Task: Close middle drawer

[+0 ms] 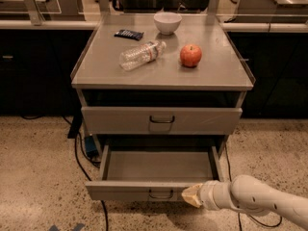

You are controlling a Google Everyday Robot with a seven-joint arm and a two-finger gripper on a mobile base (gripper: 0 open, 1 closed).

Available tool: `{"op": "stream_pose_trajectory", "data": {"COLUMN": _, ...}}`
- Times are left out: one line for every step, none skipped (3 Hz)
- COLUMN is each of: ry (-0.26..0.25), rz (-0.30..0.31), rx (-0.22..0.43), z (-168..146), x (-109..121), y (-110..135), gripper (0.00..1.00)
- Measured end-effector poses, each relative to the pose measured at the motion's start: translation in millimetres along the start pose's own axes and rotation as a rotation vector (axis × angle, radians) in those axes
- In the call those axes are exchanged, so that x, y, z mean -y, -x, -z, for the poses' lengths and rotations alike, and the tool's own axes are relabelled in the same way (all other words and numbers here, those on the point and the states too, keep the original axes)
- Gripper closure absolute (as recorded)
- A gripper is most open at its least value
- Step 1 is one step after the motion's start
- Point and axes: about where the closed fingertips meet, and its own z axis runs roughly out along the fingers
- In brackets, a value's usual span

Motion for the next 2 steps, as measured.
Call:
{"op": "stream_pose_trajectory", "data": {"ry": -0.006, "rz": -0.004, "rx": -0.012, "z": -7, "x": 11, "y": -1, "gripper": 1.00}}
{"op": "stream_pose_trajectory", "data": {"ry": -0.027, "rz": -0.025, "rx": -0.001, "z": -12, "x": 28, "y": 0, "gripper": 1.00}}
